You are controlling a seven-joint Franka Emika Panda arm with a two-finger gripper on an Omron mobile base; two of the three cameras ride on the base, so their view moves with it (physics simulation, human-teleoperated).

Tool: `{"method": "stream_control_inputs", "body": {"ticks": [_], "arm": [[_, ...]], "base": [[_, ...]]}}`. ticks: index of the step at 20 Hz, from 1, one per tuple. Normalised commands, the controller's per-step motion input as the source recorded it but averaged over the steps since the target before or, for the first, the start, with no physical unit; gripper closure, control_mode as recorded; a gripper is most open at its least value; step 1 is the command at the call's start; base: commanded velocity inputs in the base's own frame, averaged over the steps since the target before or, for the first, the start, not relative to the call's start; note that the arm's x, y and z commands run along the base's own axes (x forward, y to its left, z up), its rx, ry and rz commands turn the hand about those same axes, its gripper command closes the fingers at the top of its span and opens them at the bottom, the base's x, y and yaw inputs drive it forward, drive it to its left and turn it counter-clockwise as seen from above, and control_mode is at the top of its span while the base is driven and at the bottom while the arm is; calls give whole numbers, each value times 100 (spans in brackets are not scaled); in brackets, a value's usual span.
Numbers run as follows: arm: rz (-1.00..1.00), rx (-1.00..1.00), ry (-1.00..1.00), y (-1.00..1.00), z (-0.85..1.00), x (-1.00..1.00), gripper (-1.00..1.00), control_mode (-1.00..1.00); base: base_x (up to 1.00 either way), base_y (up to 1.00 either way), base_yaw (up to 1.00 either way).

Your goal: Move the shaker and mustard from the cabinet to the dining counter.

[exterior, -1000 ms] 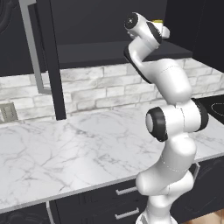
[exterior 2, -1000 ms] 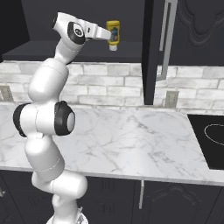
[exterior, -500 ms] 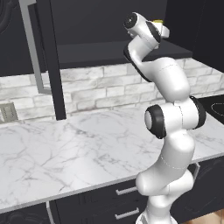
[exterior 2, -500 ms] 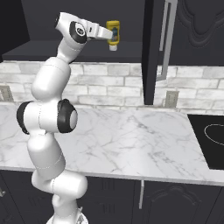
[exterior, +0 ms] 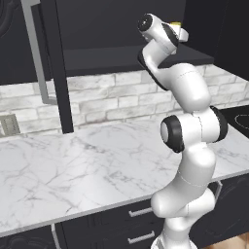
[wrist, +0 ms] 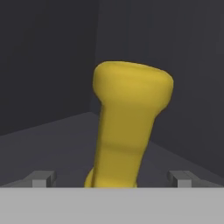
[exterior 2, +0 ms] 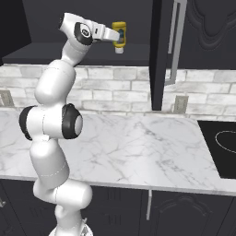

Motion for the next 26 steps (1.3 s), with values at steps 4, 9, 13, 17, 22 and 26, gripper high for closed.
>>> {"method": "stream_control_inputs", "body": {"ticks": [4, 9, 13, 17, 22, 26], "arm": [[-3, 0, 0, 0, 0, 0, -100, -100], [-2, 0, 0, 0, 0, 2, -100, -100], [-1, 0, 0, 0, -1, 12, -100, -100], [0, 0, 0, 0, -3, 25, -100, -100], [0, 0, 2, -1, -8, 29, 100, -100], [-3, 0, 14, -12, -9, 32, 100, -100]], "base": [[0, 0, 0], [0, 0, 0], [0, 0, 0], [0, 0, 0], [0, 0, 0], [0, 0, 0]]}}
